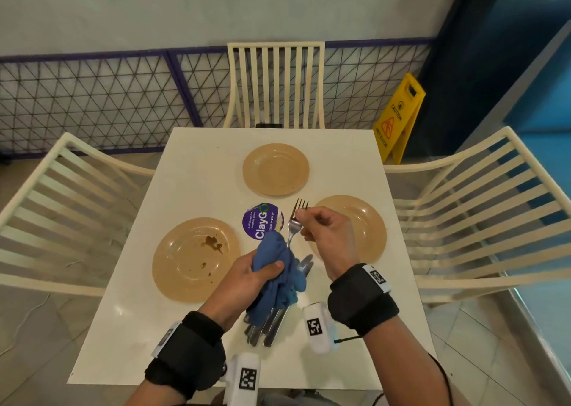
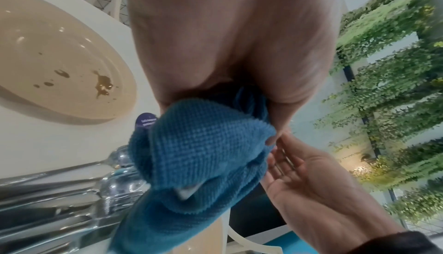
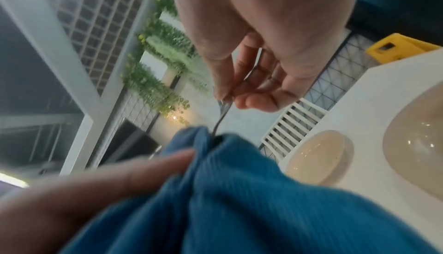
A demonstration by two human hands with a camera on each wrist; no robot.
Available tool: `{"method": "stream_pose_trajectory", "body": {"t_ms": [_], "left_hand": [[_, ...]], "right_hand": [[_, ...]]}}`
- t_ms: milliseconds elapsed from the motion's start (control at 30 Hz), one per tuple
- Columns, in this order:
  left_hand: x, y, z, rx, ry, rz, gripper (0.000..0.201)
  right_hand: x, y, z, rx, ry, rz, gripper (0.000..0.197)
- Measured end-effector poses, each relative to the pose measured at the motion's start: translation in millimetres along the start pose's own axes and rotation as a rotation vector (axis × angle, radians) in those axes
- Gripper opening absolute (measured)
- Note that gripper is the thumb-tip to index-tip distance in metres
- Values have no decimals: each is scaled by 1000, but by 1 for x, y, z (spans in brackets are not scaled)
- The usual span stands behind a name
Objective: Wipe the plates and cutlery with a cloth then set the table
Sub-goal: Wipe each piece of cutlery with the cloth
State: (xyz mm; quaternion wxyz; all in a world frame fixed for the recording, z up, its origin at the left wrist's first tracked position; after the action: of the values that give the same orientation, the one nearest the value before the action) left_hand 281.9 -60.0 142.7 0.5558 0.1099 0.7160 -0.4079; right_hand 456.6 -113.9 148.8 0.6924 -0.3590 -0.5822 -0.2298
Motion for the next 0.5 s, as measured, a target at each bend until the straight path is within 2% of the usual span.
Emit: {"method": "stream_pose_trajectory", "body": {"t_ms": [133,267,300,433,500], "left_hand": [[-18,8,7,-110,53,85,18],[-15,-2,10,-49,164,87,15],[-14,-3,10,-39,170,87,15],[-24,8,7,-137,150,94,15],[-23,10,8,-122,163,97,17]], "right_hand": [[-6,-11,15,59,-93,-47,7],[7,18,-9,-114,24,-46,8],[8,22,-12,-118,39,-43,6],[-6,7,4,58,-44,23,10],[-7,15,1,16,-44,29,9]]}}
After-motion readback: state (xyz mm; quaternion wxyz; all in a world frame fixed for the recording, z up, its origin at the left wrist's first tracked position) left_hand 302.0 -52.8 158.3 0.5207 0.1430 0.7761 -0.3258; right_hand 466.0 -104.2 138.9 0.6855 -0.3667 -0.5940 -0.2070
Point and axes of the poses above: each hand's wrist, its own y-axis towards the middle knuckle, its own z-axis out of the palm, x = y × z, the point moved 3 cm from there along y, towards the middle knuckle, and after that the axes turned 4 degrees about -x, right-handed, at the moved point
